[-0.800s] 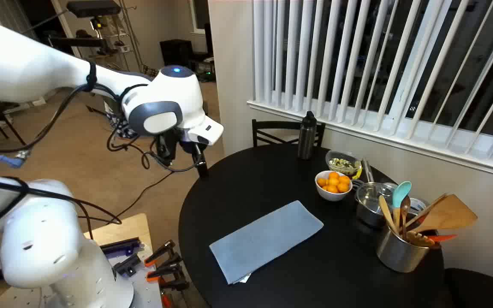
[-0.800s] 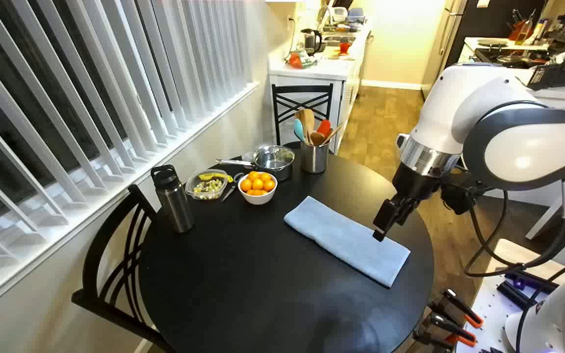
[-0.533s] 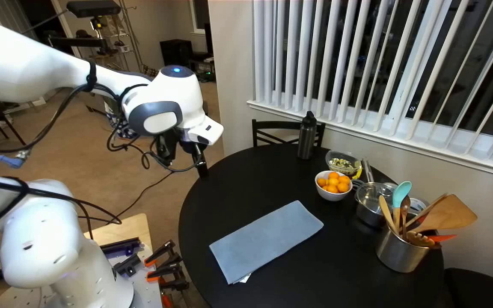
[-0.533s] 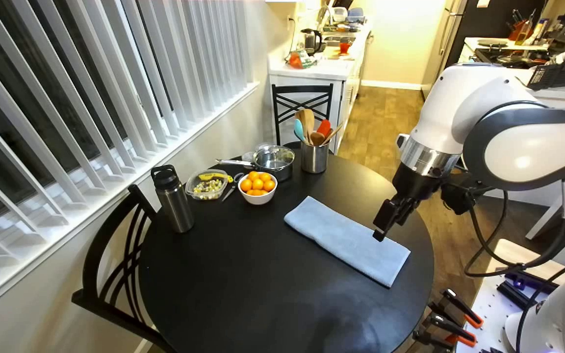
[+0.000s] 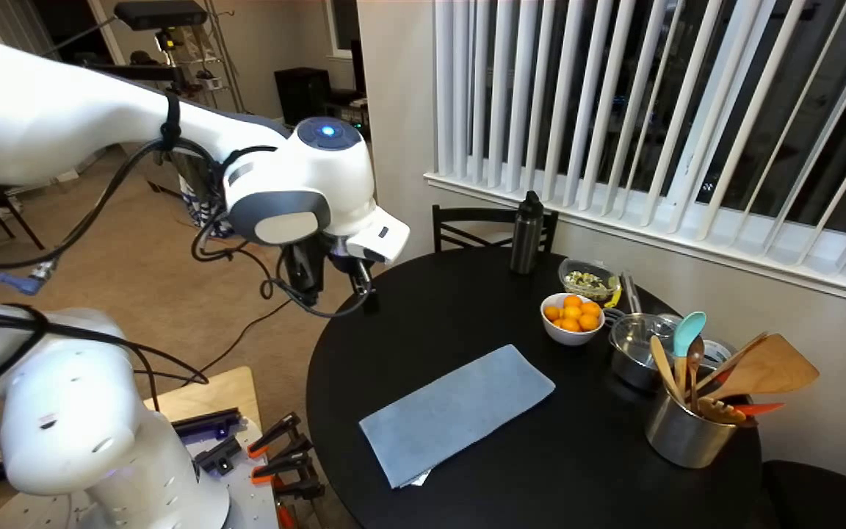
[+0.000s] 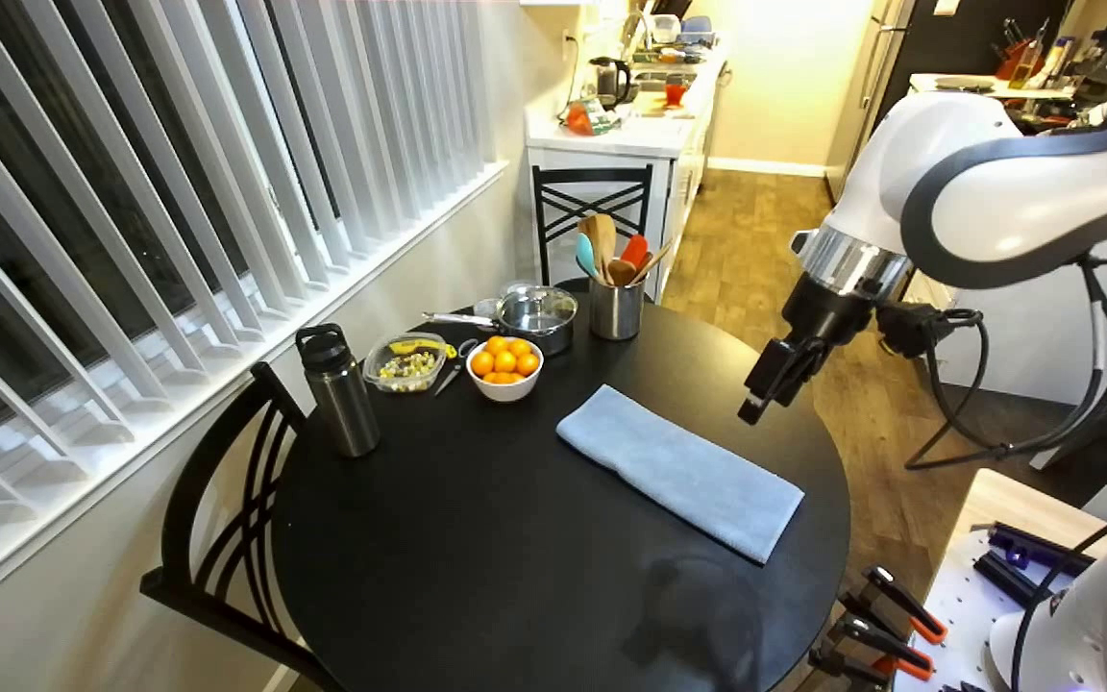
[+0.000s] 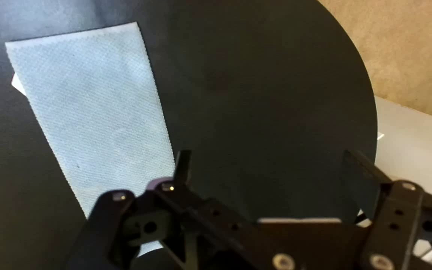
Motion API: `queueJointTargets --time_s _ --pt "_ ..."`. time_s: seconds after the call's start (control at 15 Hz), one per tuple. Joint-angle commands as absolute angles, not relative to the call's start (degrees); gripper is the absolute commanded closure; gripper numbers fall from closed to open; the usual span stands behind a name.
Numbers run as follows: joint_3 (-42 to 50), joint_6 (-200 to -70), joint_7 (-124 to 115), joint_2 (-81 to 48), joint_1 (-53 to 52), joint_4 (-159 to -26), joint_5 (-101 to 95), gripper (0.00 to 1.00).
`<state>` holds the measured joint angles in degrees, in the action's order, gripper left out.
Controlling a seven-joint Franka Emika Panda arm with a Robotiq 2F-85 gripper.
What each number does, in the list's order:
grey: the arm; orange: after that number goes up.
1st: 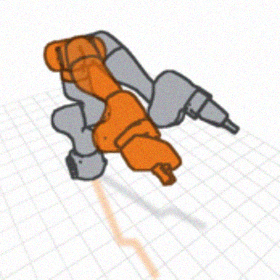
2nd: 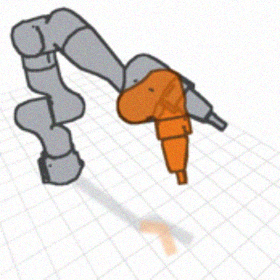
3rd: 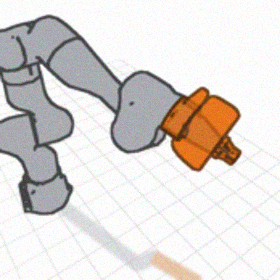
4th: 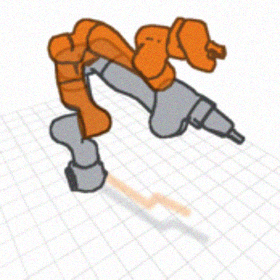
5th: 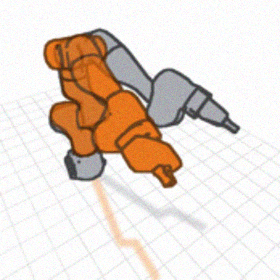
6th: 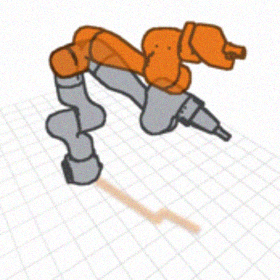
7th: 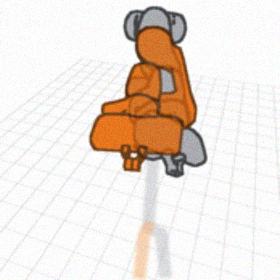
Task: Unfold the towel on the table
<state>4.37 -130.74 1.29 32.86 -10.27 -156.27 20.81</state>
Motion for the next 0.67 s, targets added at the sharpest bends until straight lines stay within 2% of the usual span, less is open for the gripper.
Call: queueJointTargets --time_s 0.0,0.13,0.4,0.47,0.53,0.6 --pt "20.0 -127.9 17.0 30.4 -15.2 -154.4 21.2 0.00" --pt "29.5 -127.7 26.6 26.2 -20.0 -152.4 22.4 0.00" --pt "41.4 -123.3 41.7 17.4 -28.8 -146.6 29.5 0.00" --pt "37.2 -121.4 44.8 14.1 -23.9 -145.2 34.9 0.00" --pt "32.7 -123.2 41.3 19.1 -19.4 -149.0 31.9 0.00" --pt "32.0 -122.2 43.4 16.8 -18.5 -147.7 34.2 0.00"
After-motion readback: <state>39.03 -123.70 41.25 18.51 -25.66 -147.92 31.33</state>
